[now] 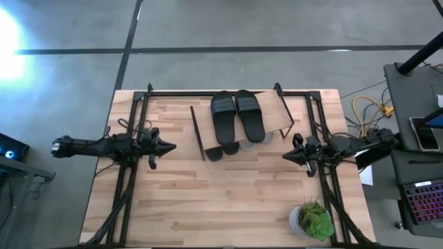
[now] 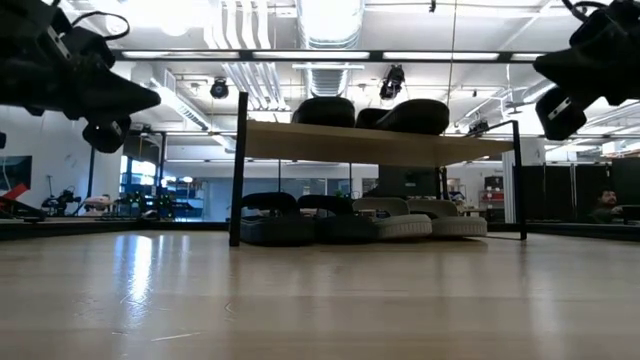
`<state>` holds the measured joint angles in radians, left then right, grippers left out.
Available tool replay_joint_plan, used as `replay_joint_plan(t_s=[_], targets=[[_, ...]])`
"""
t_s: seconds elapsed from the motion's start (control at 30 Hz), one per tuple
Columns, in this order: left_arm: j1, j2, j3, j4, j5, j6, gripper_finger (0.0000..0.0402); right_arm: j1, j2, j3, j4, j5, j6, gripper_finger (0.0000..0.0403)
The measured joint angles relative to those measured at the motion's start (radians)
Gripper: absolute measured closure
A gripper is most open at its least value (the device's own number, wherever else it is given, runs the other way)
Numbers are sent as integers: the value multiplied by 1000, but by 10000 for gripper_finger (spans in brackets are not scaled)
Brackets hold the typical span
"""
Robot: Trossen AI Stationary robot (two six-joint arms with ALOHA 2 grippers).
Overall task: Pick and place slides into the shelf
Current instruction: Return to Home Position
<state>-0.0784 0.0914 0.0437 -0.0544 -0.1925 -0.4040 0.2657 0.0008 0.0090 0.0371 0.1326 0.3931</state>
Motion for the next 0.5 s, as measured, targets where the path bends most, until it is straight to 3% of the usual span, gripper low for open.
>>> replay_joint_plan(t_s=[0.5], targets=[[0, 110, -7, 58, -3, -8, 402, 0, 21, 0, -9, 0, 7, 394]])
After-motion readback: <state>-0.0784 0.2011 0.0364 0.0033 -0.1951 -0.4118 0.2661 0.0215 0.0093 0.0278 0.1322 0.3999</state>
